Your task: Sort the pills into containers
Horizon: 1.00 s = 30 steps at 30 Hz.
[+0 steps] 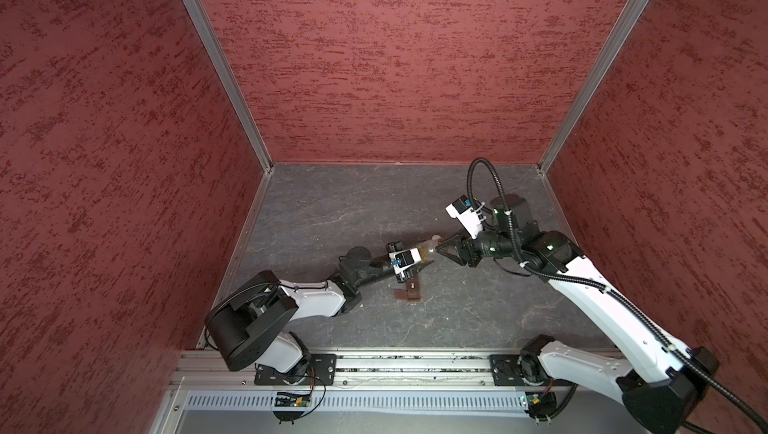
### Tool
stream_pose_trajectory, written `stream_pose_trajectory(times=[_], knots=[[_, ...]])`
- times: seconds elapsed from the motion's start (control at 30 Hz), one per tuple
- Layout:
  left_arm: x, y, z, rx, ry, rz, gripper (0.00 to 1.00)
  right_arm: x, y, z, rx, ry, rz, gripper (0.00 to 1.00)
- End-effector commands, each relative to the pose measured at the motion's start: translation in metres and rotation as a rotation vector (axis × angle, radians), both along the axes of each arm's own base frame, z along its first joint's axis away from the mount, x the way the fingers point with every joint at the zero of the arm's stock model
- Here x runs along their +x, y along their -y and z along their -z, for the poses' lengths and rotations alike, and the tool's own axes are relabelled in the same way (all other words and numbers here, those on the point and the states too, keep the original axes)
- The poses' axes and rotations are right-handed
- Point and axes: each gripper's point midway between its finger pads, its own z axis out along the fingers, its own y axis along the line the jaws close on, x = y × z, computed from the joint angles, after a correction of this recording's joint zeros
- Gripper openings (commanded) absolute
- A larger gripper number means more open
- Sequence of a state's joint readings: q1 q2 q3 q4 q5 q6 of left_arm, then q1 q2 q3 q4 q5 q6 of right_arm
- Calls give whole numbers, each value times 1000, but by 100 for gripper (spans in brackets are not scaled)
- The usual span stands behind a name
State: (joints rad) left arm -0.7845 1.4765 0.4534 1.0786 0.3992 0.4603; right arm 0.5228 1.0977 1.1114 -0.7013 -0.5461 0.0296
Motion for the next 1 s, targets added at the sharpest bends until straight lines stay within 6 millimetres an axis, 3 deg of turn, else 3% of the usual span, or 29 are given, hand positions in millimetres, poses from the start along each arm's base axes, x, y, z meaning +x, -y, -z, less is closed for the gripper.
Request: stream_pose_trajectory(times=[0.0,0.27,0.47,0.67,0.8,0.97], knots=[[4,-3,8,4,-21,-18,0,5,3,-12,16,72,14,50],[8,-3,11,1,-21,-36,0,11,3,-19,46,69,59,58],[35,-17,3,-28,93,-214,0,47,23,-36,90,-113,421,59],[64,-23,-8,-10,276,-388,0,66,14,-27,186,-398,599,58],[75,-16,-10,46,370,-435,0,74,5,-25,316,-487,637,58],[81,-10,-7,80,414,-445,0,84,9,-10,308,-532,691,63]])
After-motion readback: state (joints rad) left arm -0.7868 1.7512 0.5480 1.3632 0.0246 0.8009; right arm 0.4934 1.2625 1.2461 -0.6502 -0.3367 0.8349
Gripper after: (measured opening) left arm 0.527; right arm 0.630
